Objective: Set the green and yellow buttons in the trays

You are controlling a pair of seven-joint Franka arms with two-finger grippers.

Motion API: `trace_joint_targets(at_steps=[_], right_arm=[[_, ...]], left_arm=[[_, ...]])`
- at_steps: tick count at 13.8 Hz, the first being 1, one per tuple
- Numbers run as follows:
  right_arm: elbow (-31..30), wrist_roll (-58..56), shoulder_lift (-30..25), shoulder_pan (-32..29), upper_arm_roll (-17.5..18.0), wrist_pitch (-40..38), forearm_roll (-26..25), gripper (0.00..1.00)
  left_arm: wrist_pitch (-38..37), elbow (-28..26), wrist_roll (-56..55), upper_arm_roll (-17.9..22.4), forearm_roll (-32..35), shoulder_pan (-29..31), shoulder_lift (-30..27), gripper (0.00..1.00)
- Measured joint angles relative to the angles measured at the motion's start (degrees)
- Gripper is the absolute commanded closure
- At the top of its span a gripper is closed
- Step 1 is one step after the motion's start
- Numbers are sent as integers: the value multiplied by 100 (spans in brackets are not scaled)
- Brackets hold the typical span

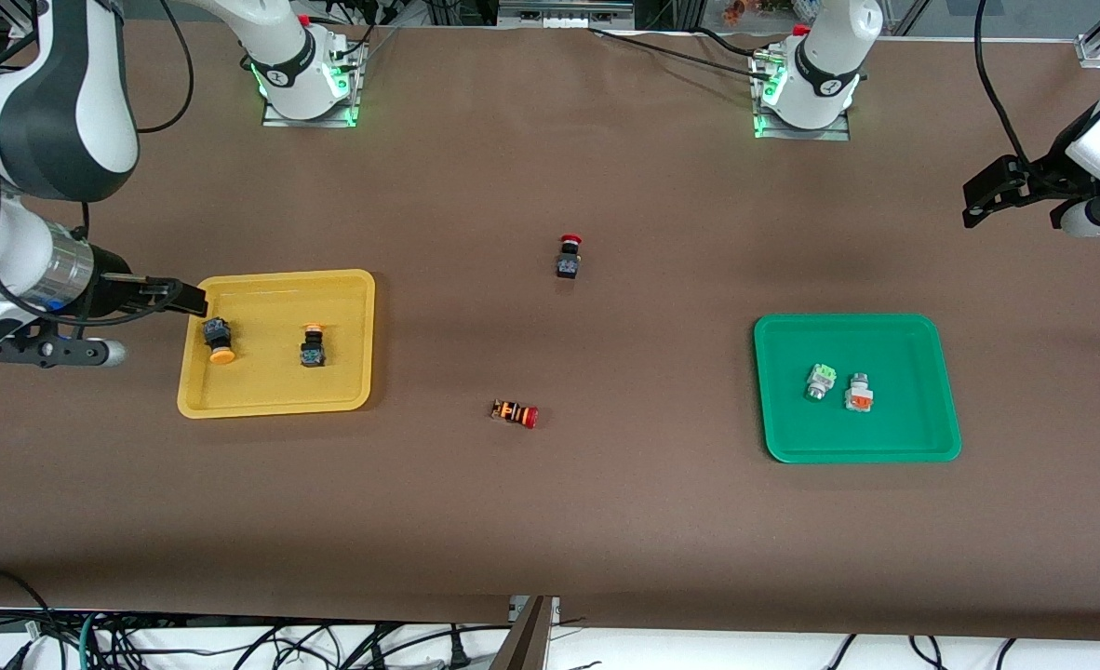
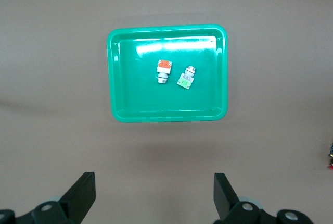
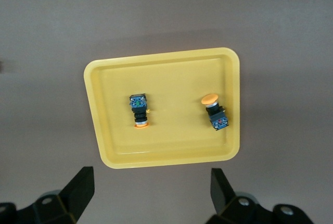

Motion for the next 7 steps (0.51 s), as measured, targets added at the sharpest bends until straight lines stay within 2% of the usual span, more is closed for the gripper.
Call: trace_joint_targets(at_steps=[4, 7], right_arm=[[86, -85, -147, -5, -104, -32, 1, 1], [74, -85, -530, -278, 50, -104, -1, 1]], left_arm=[[0, 0, 0, 0, -1, 0, 0, 0], [0, -1, 0, 0, -4, 0, 0, 0]])
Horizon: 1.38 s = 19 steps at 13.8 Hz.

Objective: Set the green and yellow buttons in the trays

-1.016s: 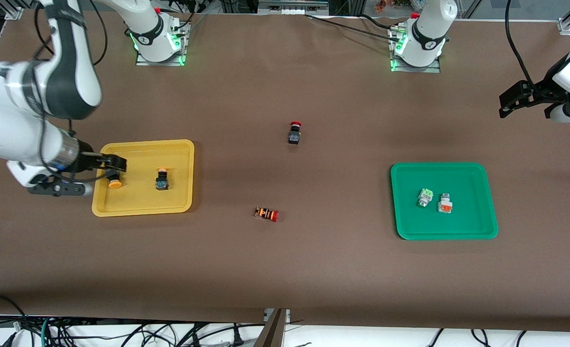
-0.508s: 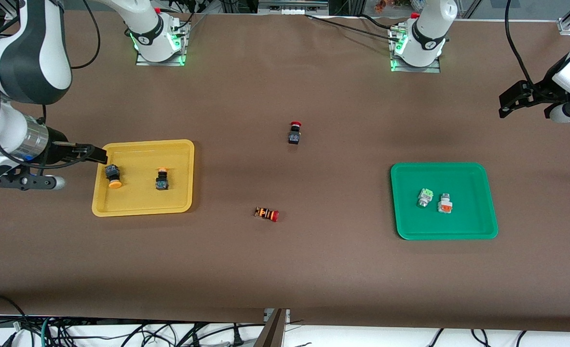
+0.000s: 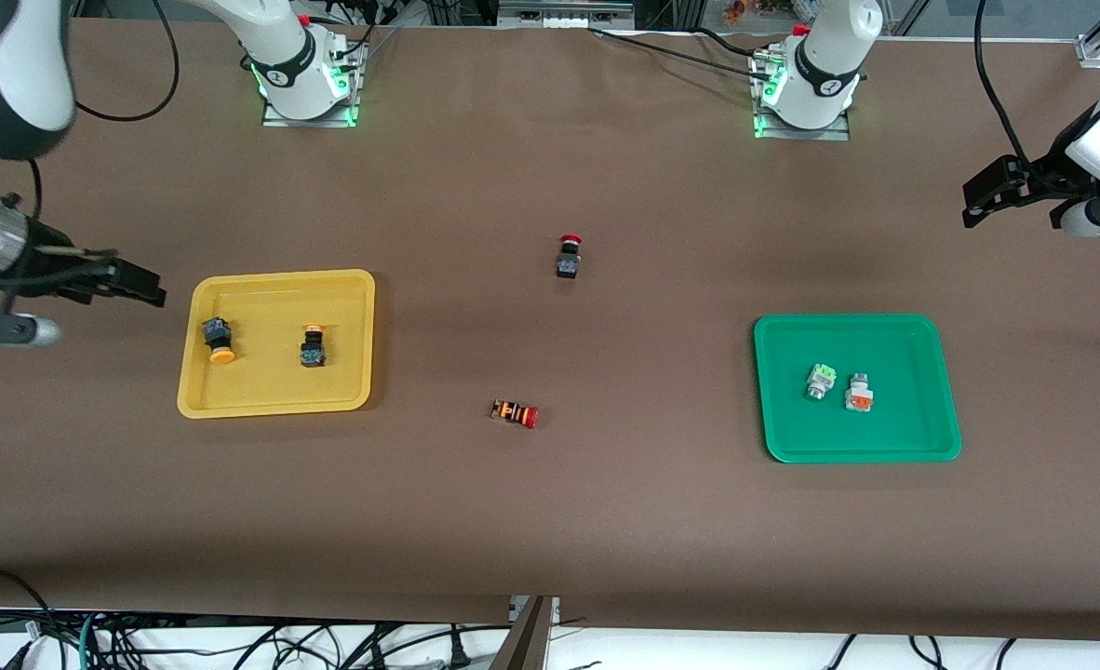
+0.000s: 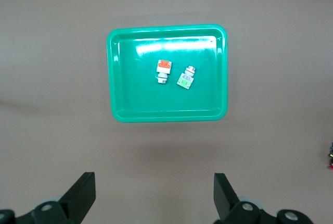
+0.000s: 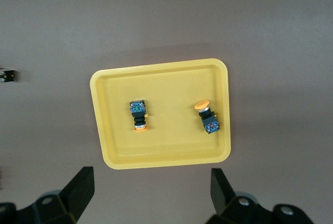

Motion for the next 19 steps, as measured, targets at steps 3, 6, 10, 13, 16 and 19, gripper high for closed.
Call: trace_joint_targets(at_steps=[3, 6, 10, 13, 16, 19], right_arm=[[-174, -39, -456, -1216, 1045, -66, -104, 1], [-456, -40, -820, -2071, 1956, -71, -386, 1], [-993, 334, -1263, -2458, 2769, 109, -729, 1], [-1123, 438, -1360, -2427, 3023, 312, -827, 1], [-492, 438, -1131, -2396, 3032, -47, -828, 1], [-199, 460, -944, -2414, 2987, -232, -829, 1]], left_arm=[[0, 0, 0, 0, -1, 0, 0, 0], [0, 0, 0, 0, -1, 0, 0, 0], [0, 0, 0, 0, -1, 0, 0, 0], [0, -1, 0, 0, -2, 0, 0, 0], [0, -1, 0, 0, -2, 0, 0, 0], [0, -1, 0, 0, -2, 0, 0, 0]])
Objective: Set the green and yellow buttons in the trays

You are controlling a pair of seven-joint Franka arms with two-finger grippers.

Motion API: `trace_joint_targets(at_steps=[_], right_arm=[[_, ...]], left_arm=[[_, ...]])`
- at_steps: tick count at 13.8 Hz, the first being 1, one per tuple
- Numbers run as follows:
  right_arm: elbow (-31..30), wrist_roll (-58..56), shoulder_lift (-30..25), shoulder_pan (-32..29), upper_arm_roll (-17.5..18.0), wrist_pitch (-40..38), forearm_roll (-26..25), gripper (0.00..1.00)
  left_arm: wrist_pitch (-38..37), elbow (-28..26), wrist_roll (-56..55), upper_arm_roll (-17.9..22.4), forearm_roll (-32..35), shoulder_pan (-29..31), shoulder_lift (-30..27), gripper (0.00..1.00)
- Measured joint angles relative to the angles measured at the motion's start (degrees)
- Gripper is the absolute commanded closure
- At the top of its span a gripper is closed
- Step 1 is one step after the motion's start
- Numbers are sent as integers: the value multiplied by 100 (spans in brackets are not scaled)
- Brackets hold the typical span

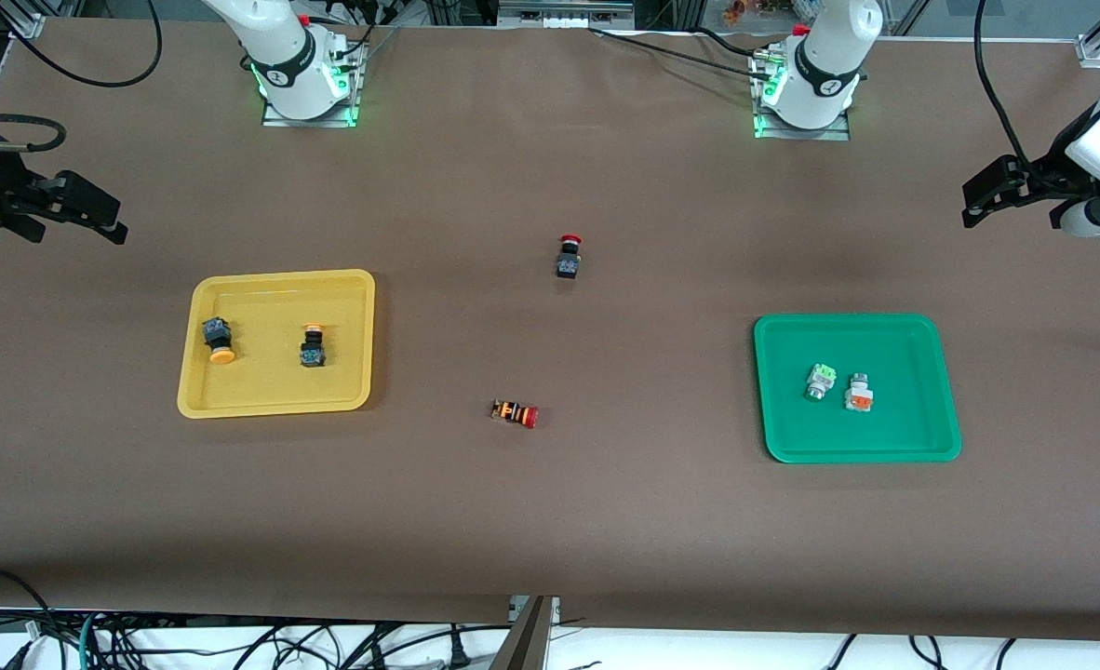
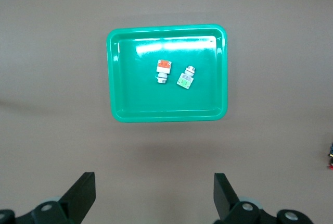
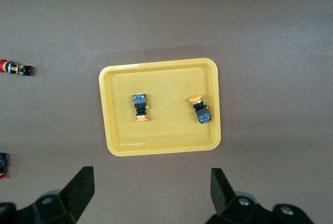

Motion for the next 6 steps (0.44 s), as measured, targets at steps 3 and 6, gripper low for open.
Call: trace_joint_targets(at_steps=[3, 6], right_arm=[[-1, 18, 139, -9, -9, -7, 0, 1], [3, 22, 219, -9, -9, 72, 0, 1]], left_arm=[[0, 0, 0, 0, 0, 0, 0, 0], [0, 0, 0, 0, 0, 0, 0, 0]])
